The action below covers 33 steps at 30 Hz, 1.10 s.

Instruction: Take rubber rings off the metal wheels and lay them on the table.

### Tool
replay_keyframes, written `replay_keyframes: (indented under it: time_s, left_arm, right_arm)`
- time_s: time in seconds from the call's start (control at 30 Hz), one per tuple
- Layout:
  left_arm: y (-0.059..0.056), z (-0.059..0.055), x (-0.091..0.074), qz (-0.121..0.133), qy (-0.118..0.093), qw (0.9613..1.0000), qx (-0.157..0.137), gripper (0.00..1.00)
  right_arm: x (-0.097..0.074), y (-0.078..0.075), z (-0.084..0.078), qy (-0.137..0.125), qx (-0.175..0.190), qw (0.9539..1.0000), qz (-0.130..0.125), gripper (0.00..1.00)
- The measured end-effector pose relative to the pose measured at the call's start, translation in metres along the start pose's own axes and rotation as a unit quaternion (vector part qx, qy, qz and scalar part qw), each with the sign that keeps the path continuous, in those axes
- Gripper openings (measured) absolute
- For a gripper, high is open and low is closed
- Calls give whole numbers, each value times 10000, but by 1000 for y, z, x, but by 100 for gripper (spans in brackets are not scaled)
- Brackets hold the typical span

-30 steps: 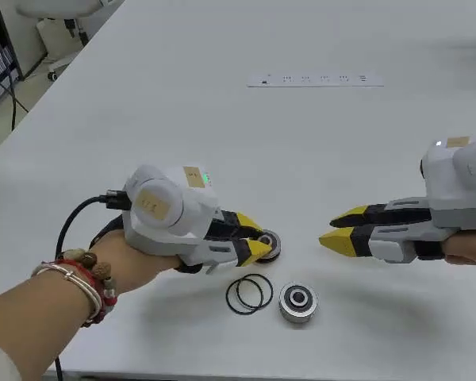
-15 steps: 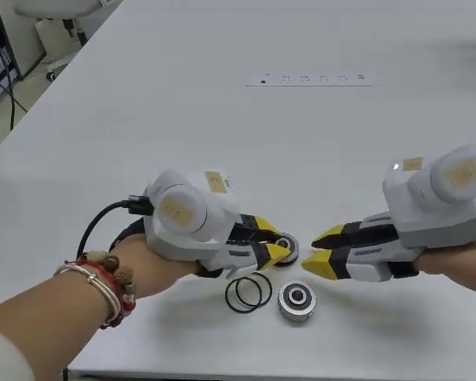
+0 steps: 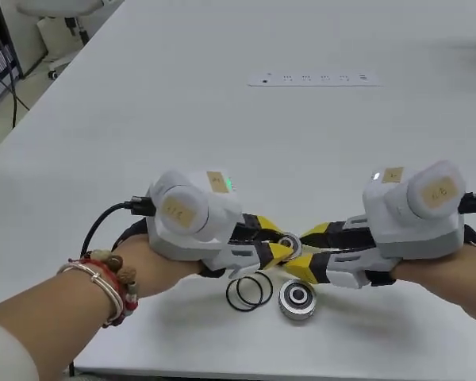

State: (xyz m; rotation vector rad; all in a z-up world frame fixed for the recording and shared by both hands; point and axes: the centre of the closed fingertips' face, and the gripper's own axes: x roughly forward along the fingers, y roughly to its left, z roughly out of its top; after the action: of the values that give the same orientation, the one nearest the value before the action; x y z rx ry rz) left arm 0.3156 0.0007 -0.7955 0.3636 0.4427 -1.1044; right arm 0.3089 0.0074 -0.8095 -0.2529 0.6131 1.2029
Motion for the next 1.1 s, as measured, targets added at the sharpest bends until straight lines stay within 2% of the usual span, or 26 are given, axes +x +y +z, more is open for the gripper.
replay_keyframes:
  time_s: [0.03,0.07,0.1,0.33,0.6,0.97,1.1]
  left_arm:
    - [0,0,0,0,-2,10000,-1,15]
    - [0,0,0,2,-4,10000,1,15]
    - [0,0,0,6,-5,10000,2,15]
    - [0,0,0,16,-33,10000,-45,15]
    - [0,0,0,27,-28,10000,-69,15]
    - [1,0,0,43,-39,10000,-78,15]
    - [1,0,0,38,-52,9999,-80,15]
  right_arm:
    - [0,-1,0,12,-19,10000,-5,24]
    - [-1,-6,-5,119,-156,9997,-145,21]
    - [0,-1,-2,47,-65,10000,-12,20]
    - [-3,-3,-5,157,-150,9998,2,16]
    - [-4,-4,-4,181,-237,9996,5,14]
    - [-6,-5,-5,211,-235,9995,26,9]
    - [-7,-5,-5,221,-130,9997,53,9]
